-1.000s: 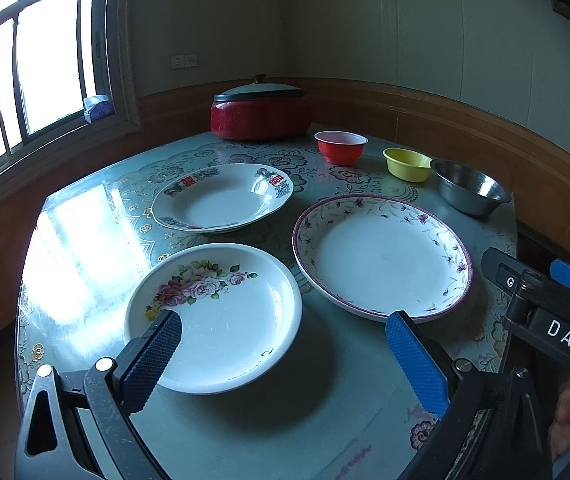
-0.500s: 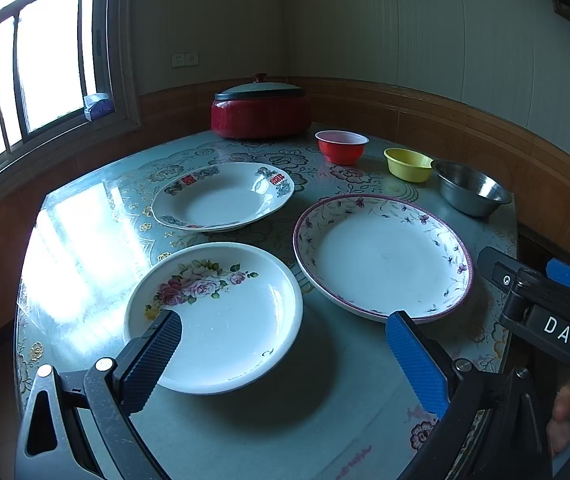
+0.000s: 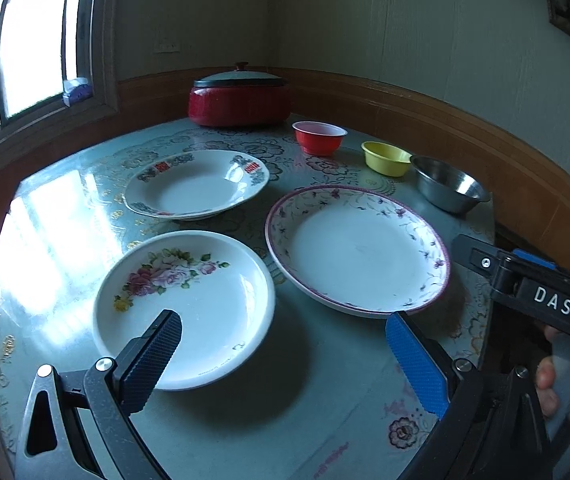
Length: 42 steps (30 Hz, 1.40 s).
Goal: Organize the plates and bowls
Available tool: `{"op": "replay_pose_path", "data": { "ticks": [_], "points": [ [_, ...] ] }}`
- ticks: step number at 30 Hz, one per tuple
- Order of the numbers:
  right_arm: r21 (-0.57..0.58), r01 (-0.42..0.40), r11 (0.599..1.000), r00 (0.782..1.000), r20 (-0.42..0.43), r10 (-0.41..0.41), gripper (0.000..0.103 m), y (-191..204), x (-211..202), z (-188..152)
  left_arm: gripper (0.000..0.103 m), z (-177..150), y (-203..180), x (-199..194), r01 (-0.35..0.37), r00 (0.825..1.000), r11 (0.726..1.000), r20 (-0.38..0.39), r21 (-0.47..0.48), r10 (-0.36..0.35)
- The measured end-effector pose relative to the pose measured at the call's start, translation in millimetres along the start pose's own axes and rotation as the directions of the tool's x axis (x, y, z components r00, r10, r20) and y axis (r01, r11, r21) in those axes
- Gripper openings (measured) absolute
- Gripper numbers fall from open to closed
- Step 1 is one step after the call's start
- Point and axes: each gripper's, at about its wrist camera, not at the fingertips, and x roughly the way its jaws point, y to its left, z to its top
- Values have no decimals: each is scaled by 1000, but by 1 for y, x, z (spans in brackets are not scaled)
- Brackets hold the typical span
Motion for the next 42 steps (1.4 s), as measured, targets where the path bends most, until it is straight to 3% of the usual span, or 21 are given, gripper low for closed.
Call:
{"op": "replay_pose_path", "data": {
  "ticks": [2, 5, 12, 22, 25, 28, 32, 37, 39, 42],
  "points": [
    [-13, -60, 998, 998, -37, 60, 100, -6, 10, 7, 103, 1, 0, 4, 67, 997, 997, -29, -32, -67],
    [-36, -153, 988, 983, -109, 148, 100, -17, 32, 19, 103, 5, -6, 11, 79, 994, 996, -70, -39, -82],
    [-137, -240, 961, 957, -199, 210, 98, -36, 77, 57, 103, 17, -15, 18, 18, 998, 997, -64, -74, -23],
    [-343, -366, 865, 902, -362, 238, 52, -31, 155, 94, 103, 25, -37, 39, 46, 992, 992, -112, -116, -59],
    [-366, -420, 830, 875, -406, 264, 43, -29, 176, 101, 103, 20, -42, 39, 2, 995, 991, -100, -132, -15],
    [-387, -472, 792, 849, -442, 290, 34, -25, 192, 106, 103, 15, -41, 38, 24, 995, 978, -92, -208, -44],
    [-418, -558, 717, 803, -490, 339, 20, -18, 202, 107, 103, 8, -47, 38, -41, 995, 966, -99, -256, 16],
    [-485, -593, 643, 789, -512, 341, 19, -21, 195, 103, 101, -6, -54, 36, -144, 988, 932, -109, -334, 113],
    [-506, -588, 632, 794, -511, 330, 19, -26, 189, 101, 90, -12, -54, 41, -153, 985, 913, -130, -377, 112],
    [-510, -589, 627, 792, -519, 322, 19, -35, 183, 97, 82, -16, -55, 47, -174, 982, 892, -146, -417, 123]
  ]
}}
